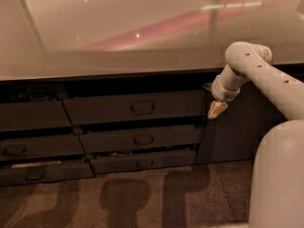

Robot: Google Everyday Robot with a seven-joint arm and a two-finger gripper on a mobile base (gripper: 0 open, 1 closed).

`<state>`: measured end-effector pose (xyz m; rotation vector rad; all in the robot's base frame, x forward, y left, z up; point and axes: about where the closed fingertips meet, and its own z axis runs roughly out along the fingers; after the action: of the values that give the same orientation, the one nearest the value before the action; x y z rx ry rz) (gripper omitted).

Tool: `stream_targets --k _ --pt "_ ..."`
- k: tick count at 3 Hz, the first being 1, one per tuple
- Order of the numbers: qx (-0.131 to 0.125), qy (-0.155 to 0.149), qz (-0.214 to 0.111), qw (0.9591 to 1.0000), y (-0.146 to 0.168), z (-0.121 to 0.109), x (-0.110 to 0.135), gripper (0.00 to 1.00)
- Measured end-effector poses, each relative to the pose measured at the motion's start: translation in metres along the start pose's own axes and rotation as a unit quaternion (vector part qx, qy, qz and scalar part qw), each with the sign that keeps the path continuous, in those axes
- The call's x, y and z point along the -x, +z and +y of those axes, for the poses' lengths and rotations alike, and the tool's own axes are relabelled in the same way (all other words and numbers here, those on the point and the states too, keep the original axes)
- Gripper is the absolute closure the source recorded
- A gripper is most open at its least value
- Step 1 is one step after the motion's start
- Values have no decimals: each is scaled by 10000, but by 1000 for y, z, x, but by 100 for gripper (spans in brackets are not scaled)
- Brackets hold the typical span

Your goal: Open top drawer

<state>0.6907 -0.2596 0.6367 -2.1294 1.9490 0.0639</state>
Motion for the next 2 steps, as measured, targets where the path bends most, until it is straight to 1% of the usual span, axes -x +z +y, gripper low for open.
stream_targets --k 2 --pt "0 0 0 10000 0 0 0 88"
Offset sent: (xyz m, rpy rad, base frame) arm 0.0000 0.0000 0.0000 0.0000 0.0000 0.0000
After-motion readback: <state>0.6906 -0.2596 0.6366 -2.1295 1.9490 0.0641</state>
